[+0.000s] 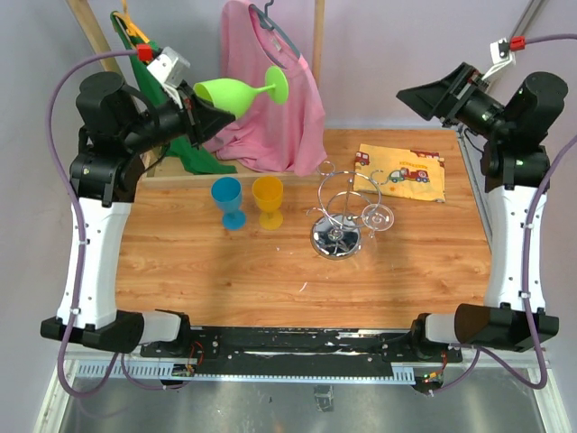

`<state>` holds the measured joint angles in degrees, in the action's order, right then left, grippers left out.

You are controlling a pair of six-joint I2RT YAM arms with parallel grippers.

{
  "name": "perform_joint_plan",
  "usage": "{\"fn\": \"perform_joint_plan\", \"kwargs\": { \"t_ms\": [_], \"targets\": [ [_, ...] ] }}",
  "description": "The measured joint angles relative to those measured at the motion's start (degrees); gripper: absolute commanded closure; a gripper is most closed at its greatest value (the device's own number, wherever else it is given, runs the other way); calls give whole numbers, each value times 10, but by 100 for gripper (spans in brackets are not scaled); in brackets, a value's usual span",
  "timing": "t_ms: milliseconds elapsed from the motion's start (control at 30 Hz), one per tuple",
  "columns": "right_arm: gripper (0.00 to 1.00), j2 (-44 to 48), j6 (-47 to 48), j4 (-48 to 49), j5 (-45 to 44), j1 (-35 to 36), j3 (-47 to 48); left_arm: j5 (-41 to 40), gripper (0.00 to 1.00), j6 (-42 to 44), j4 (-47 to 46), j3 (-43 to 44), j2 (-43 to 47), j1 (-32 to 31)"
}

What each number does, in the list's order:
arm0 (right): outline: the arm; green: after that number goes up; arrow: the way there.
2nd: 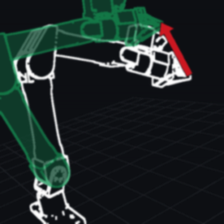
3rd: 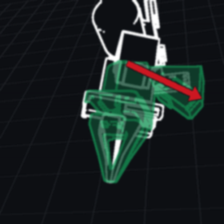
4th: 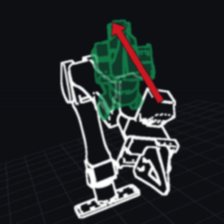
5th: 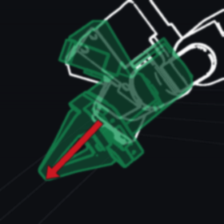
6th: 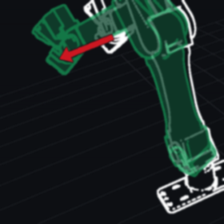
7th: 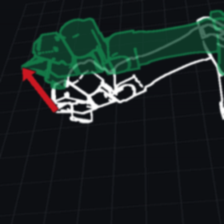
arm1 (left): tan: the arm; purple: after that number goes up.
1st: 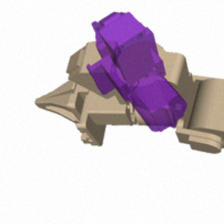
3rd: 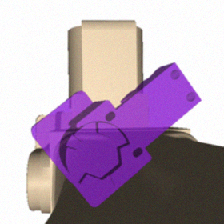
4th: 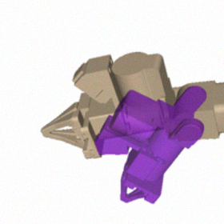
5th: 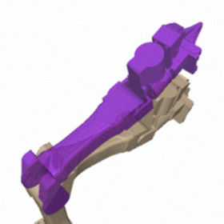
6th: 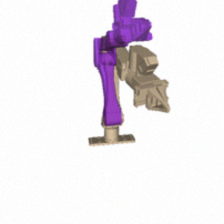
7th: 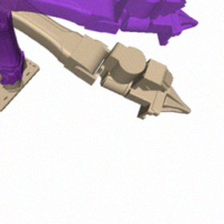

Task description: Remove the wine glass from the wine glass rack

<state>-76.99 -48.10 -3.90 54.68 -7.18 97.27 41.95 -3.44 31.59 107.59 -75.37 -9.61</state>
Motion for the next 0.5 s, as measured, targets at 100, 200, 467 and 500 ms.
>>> {"fn": "perform_joint_plan", "kwargs": {
  "t_ms": [100,200,467,500],
  "targets": [
    [1,9,124,-146,-80,-6,13,-13,100,49,67,1,13,-7],
    [1,15,217,-253,-172,-6,14,-27,100,96,140,2,21,-11],
    [2,16,337,-389,-365,-7,14,-96,100,181,333,18,-8,-66],
    [1,16,342,-394,-376,-7,14,-103,100,185,346,18,-13,-73]
  ]
}}
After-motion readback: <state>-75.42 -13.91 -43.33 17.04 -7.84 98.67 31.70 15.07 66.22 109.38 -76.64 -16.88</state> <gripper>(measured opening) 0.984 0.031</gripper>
